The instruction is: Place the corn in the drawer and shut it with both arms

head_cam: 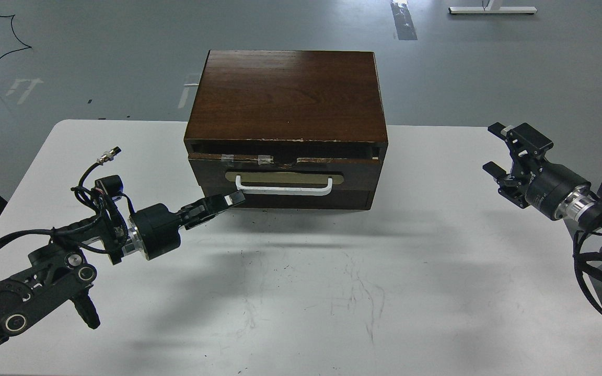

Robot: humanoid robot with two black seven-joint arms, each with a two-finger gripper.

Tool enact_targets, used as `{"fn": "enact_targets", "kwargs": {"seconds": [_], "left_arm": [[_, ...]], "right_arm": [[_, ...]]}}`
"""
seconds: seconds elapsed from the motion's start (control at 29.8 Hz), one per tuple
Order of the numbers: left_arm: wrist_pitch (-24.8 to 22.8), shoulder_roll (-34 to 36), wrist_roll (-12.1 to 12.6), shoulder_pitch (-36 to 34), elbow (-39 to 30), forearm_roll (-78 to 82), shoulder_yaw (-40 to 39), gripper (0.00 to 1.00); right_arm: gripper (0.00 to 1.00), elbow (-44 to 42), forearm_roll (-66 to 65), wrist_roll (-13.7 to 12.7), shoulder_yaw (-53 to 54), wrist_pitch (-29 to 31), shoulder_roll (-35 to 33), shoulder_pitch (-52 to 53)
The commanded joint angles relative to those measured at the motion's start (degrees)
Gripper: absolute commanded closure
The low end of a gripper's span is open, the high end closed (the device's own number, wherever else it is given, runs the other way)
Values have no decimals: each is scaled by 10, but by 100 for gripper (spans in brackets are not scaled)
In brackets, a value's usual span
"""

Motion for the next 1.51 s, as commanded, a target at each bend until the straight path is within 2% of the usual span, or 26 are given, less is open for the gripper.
{"fn": "enact_targets", "kwargs": {"seconds": [0.0, 0.87, 1.48], "left_arm": [[-1, -3, 0, -2, 4, -2, 1, 100], [-7, -15, 0, -21, 6, -1, 5, 100], [-9, -37, 0, -51, 52, -1, 13, 100]], "right_arm": [[0, 0, 0, 0, 0, 0, -1, 0], [0, 0, 0, 0, 0, 0, -3, -4], [0, 0, 0, 0, 1, 0, -4, -8]]}}
